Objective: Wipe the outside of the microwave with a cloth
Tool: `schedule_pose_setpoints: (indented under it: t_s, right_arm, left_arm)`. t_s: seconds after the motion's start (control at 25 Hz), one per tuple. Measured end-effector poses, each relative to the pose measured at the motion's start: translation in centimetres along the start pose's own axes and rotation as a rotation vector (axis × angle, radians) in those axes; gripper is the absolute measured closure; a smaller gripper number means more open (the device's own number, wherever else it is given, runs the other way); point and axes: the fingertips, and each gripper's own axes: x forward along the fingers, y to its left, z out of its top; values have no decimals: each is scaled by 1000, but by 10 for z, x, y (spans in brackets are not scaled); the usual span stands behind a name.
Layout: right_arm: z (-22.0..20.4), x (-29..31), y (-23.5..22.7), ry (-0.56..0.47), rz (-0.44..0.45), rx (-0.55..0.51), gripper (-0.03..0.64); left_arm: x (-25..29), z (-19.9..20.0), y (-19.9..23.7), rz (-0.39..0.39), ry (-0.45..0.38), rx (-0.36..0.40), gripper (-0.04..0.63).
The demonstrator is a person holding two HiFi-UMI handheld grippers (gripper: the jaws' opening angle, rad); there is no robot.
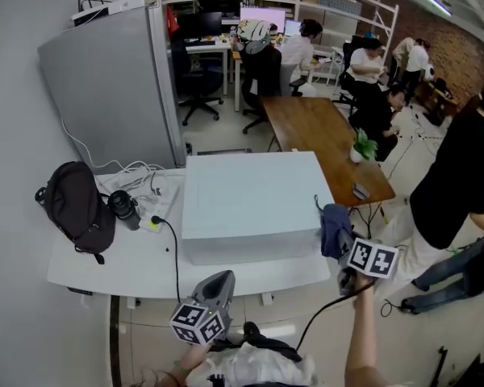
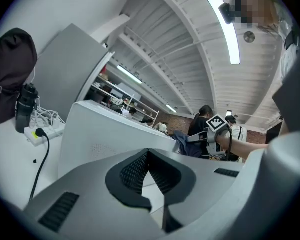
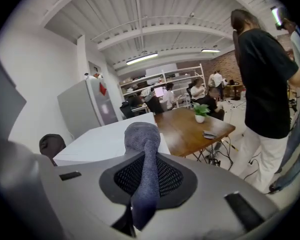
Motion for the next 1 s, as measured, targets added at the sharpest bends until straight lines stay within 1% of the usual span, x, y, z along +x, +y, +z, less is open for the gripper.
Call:
schedule_pose_setpoints:
  t_s: [0.08,0.12,0.16,0.24,0.32,0.36,0.48,0.56,0.64,0.68,0.72,0.8,0.88,1.0]
  right_arm:
    - [8,-8,-13,-17,-17,0,543]
    - [16,-13,-8,-42,-2,-2,543]
    - [29,-21,6,-80,33,-2,545]
    - [62,-33,54,-169,154,-3,543]
    - [89,-30,115,-205,292,-32,543]
    - [96,-22,147,-195,347,-63,543]
    - [99,19,240,-126,458,-173,544]
    - [84,48,303,-51,558,-208,543]
    - [54,76,352,58,637,-242,543]
    - [36,91,368,113,647,-272,543]
    - [21,105,376,160,638,-308,543]
    - [3,127,374,218,593,-361,543]
    - [4,139,353,232,551,-371,543]
    - [23,150,297,221,459,-360,543]
  left_arm:
    - [3,-1,-2,-3,9,0,607]
    - [3,-1,-3,-3,15,2,607]
    - [3,-2,-3,-1,21,4,607]
    - [3,-3,-1,6,26,9,607]
    - [4,-1,3,14,23,11,607]
    - [4,0,5,19,19,14,607]
    - [-1,10,9,36,-3,24,607]
    - [-4,15,12,48,-14,30,607]
    - [-5,17,15,62,-20,31,607]
    - [-6,18,17,70,-24,29,607]
    - [-7,19,19,77,-29,27,607]
    - [-10,20,21,88,-42,21,607]
    - [-11,19,23,97,-47,17,607]
    - [-10,17,29,112,-42,10,607]
